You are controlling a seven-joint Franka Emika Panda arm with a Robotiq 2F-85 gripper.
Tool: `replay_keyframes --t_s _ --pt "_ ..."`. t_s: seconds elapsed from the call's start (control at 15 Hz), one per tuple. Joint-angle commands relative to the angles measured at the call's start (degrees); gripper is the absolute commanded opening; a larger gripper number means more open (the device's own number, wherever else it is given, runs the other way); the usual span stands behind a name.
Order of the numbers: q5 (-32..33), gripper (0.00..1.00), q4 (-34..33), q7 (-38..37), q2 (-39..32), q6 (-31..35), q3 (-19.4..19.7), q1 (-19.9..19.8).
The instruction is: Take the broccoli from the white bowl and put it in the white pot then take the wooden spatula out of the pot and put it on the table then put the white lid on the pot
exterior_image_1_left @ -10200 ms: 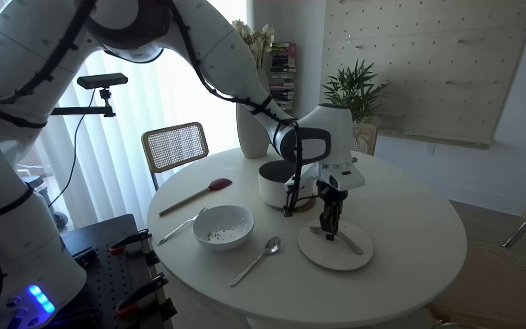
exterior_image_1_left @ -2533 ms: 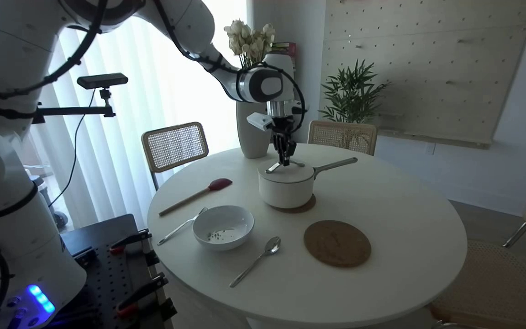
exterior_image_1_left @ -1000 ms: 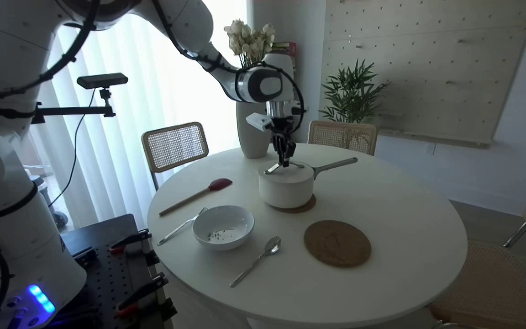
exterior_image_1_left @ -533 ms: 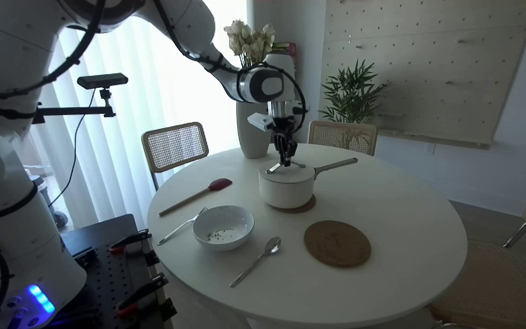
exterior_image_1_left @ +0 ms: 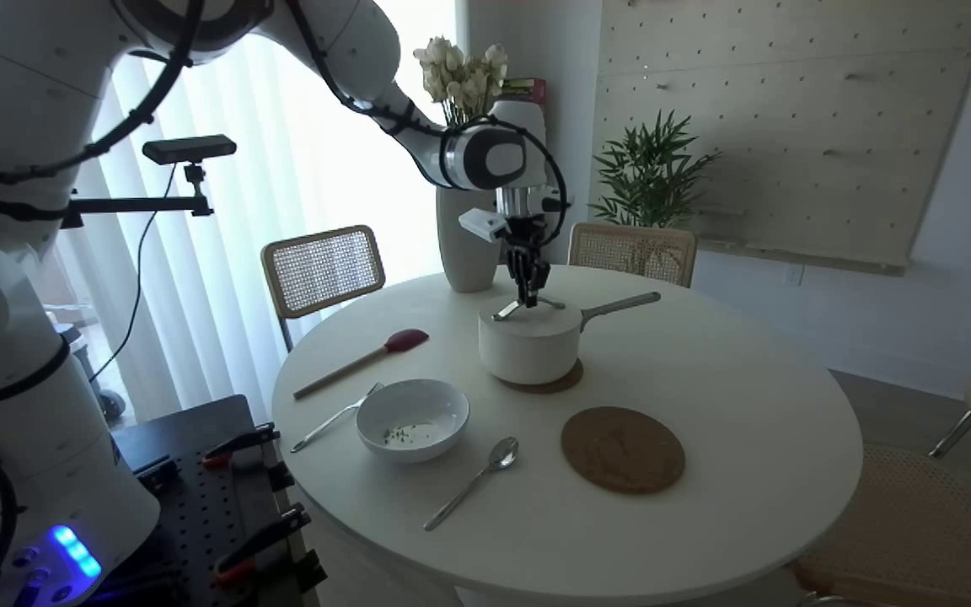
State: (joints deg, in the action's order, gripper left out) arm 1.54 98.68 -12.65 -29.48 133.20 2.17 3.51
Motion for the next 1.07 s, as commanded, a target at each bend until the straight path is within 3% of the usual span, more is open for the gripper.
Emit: replay_keyframes --t_s 0.0,0.07,0.2,0.53,0.6,1.0 --pt "0.0 0.06 -2.9 0.7 -0.9 -2.4 0.0 -0.3" --pt "-0.2 0.5 -3.1 0.9 -0.9 -2.9 -0.1 -0.5" --pt "-0.4 0.58 -3.4 1.0 -1.0 -3.3 -0.1 -0.6" --pt "-0.5 0.95 -4.5 1.0 -0.8 -4.4 -0.2 -1.0" --pt "-0.4 0.99 -4.5 0.9 -0.6 -4.4 -0.2 -1.0" --pt "-0.4 1.0 -1.5 1.0 4.1 -2.9 -0.5 -0.7"
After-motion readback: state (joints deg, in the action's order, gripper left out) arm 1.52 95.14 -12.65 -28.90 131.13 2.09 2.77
